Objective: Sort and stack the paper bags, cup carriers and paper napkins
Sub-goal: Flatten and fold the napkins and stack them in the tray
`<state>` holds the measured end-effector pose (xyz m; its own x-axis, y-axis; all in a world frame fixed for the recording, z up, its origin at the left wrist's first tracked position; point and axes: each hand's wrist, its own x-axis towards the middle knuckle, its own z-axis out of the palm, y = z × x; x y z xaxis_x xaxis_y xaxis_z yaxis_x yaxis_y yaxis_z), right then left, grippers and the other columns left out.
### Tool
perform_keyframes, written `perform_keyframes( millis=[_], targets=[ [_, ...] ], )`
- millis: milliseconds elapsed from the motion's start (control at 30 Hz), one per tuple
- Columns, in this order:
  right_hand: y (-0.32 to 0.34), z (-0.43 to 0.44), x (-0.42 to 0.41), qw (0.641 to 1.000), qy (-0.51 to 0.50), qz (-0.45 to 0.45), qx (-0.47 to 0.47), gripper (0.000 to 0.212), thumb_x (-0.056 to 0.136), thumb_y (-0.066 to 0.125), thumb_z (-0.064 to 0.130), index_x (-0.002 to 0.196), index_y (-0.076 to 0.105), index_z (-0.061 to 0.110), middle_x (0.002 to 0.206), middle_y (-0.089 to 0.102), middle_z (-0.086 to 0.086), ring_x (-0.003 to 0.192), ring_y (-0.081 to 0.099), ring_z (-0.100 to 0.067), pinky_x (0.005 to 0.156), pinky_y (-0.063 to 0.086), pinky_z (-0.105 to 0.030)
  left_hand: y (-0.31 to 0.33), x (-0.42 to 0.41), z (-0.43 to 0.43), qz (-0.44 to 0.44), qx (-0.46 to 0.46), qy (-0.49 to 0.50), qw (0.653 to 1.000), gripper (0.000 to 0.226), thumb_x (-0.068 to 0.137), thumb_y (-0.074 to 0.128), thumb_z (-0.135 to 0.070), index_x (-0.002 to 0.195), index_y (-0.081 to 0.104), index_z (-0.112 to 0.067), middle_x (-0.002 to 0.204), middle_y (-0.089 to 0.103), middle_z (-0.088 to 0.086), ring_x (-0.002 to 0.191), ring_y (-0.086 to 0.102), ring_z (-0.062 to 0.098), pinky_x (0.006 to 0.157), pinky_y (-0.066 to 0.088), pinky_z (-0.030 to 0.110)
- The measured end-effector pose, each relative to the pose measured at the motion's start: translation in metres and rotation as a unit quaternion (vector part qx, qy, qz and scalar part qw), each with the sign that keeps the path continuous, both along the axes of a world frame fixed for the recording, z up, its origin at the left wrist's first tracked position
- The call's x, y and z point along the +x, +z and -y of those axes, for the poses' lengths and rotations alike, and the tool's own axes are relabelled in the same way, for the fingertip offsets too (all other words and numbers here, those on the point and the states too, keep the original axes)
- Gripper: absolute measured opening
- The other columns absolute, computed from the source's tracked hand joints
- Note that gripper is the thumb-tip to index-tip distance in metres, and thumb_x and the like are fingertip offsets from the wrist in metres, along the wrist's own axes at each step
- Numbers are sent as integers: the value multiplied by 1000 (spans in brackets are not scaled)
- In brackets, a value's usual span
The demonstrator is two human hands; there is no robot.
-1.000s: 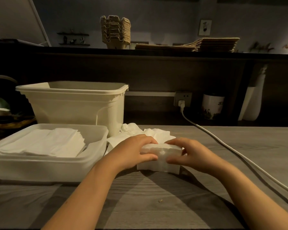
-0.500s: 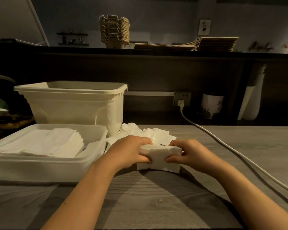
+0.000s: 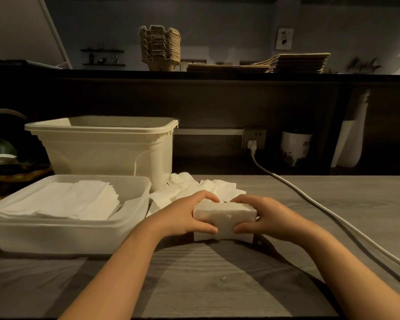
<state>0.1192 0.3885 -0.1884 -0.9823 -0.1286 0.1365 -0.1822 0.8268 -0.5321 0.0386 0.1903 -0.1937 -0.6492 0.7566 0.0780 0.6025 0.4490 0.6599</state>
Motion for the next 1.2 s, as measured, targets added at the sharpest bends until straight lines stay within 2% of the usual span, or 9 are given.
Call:
perform_keyframes(
  millis=[67,167,333,467,600,767,967,1067,1200],
  targets=[
    [1,0,0,1000,0,2,4,47,80,72,30,119,47,35,105,52,17,94,54,-1,71,48,-14,-1,-2,-1,-5,0,-4,1000,41,81,72,-29,110,46,-41,110,50,-19,104,47,3,82,40,10],
    [1,0,0,1000,0,-24,-2,42,80,72,27,112,47,38,99,53,21,90,54,3,72,47,-13,-1,-4,0,-30,16,3,999,31,80,72,-30,103,53,-37,103,56,-18,99,51,3,85,42,17],
    [1,-4,0,999,-19,-31,0,53,78,73,31,123,48,35,104,53,18,93,56,-2,80,51,-19,2,-4,2,-54,48,15,997,30,79,72,-31,104,56,-37,99,57,-22,94,53,-2,77,43,11],
    [1,-5,-1,999,-9,-30,-17,49,76,73,35,113,43,48,110,52,18,95,55,-2,78,52,-18,4,-5,3,-28,85,19,996,29,79,73,-31,100,56,-43,104,56,-25,102,55,0,89,49,21],
    [3,1,1,999,12,-33,-8,44,80,70,33,111,42,47,104,46,26,93,49,6,71,45,-11,7,1,2,5,105,-11,994,30,80,71,-28,98,55,-47,102,52,-32,97,51,-11,79,46,5],
    [3,2,1,998,14,-58,3,33,83,67,27,108,49,38,95,49,28,89,50,9,73,44,-9,8,2,1,-1,108,-12,994,36,77,75,-27,97,55,-49,101,52,-35,94,49,-18,76,41,0],
    [4,-7,0,998,-8,-56,-11,22,82,68,29,88,53,43,96,60,14,89,59,-6,78,55,-28,5,-5,3,13,96,22,995,31,76,76,-20,95,58,-39,98,63,-16,94,60,4,86,52,22],
    [5,-9,1,998,-11,-60,-21,20,83,68,28,88,54,41,97,61,10,87,61,-10,72,57,-29,4,-7,5,41,109,32,993,26,78,74,-18,95,62,-32,101,66,-9,94,62,6,82,54,22],
    [6,-11,1,996,-33,-85,-21,21,82,67,30,87,52,44,92,61,13,84,60,-5,71,56,-25,6,-6,4,126,154,61,978,22,86,66,-20,106,61,-26,106,64,-8,97,61,4,78,54,16]
  ],
)
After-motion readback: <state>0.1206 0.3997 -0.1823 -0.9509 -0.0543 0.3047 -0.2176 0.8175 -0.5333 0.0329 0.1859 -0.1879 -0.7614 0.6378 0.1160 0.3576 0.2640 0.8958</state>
